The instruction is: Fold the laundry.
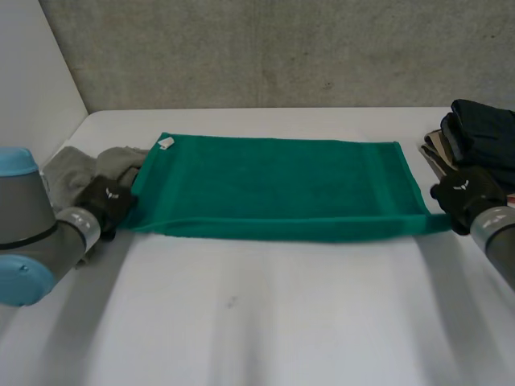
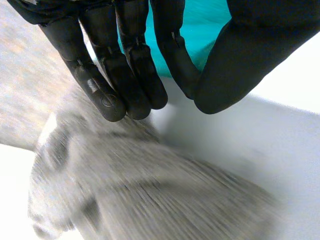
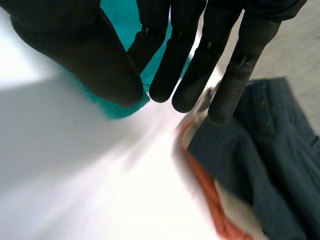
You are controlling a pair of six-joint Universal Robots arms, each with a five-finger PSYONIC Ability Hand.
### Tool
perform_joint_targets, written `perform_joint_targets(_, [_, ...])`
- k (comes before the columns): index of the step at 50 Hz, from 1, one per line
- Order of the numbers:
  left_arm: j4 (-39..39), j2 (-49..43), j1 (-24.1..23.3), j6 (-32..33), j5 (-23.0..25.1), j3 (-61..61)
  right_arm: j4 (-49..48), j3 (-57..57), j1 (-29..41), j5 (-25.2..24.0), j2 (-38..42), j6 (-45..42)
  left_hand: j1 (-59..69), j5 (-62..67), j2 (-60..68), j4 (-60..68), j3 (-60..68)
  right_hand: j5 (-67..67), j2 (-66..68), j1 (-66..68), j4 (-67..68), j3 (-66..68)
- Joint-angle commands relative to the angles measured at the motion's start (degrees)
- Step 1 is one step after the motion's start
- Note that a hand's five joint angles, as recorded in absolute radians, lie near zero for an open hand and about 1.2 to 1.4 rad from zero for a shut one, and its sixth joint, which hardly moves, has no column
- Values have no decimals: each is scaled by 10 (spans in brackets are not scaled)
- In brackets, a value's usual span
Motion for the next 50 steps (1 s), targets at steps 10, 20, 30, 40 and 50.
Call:
perform_joint_targets(10, [-214, 127, 20, 121, -15, -116, 311, 10, -108, -59, -70, -256, 128, 128, 115, 116, 124, 104, 126, 146, 112, 116])
perform_joint_targets(20, [-164, 104, -7, 5, 10, -34, 227, -7, -94, -66, -32, -186, -31, -31, -44, -43, -34, 104, 126, 146, 112, 116])
perform_joint_targets(30, [-133, 60, -23, -101, 58, -8, 122, -47, -86, -67, 0, -38, -516, -516, -529, -528, -520, 104, 126, 146, 112, 116])
perform_joint_targets(40, [-127, 12, -39, -120, 53, 14, 77, -94, -91, -50, 49, 97, -499, -499, -512, -511, -503, 104, 126, 146, 112, 116])
perform_joint_targets(50, [-86, -47, -65, -124, 1, 63, 70, -98, -89, -41, 60, 101, -447, -447, -460, -459, -451, 104, 126, 146, 112, 116])
